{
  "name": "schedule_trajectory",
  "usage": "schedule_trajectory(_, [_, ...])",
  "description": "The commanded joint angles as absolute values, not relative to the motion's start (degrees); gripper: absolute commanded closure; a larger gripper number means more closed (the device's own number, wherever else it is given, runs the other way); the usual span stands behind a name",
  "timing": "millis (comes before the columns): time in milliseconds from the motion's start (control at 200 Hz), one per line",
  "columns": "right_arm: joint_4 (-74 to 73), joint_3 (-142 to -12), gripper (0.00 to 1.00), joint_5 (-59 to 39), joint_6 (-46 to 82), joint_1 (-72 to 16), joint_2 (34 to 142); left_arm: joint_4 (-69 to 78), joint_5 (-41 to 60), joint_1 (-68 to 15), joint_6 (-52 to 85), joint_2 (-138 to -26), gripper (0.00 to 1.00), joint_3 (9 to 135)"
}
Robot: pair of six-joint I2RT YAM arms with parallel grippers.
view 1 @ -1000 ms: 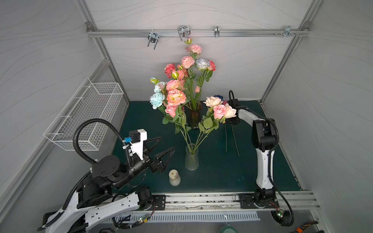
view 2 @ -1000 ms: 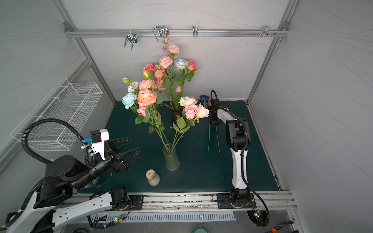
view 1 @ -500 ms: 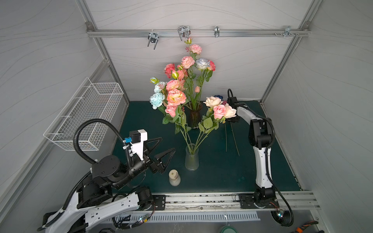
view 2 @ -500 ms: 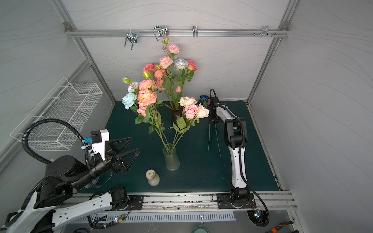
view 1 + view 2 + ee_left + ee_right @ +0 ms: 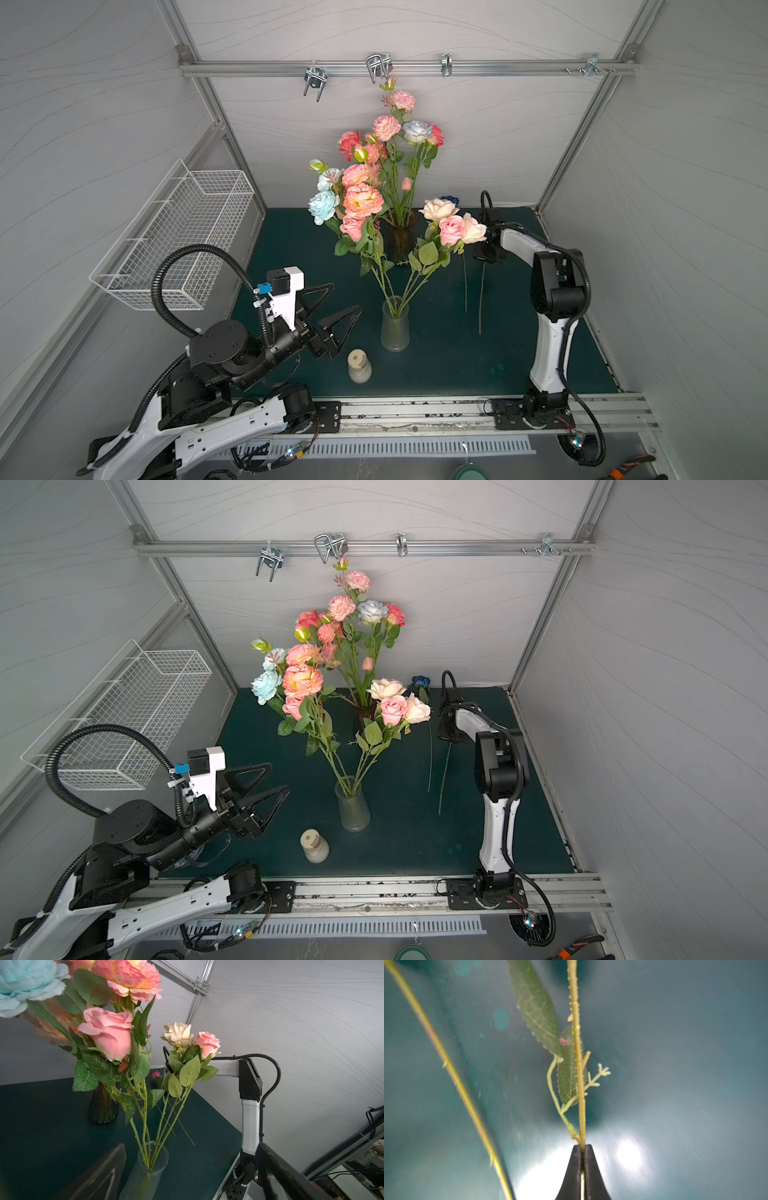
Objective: Arrange the flowers into the vase
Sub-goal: 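Lift the pink rose high with the right gripper, then carry the pink rose toward the left gripper while the left reaches toward it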
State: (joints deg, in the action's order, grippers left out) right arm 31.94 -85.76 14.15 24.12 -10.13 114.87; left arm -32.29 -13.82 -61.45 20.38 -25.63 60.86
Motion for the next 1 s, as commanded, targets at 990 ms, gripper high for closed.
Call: schedule_trajectory(990, [14.71, -65.87, 1.00, -12.86, 20.69, -39.07, 37.67, -31.21, 6.20, -61.35, 16.09, -39.99, 0.18, 78.93])
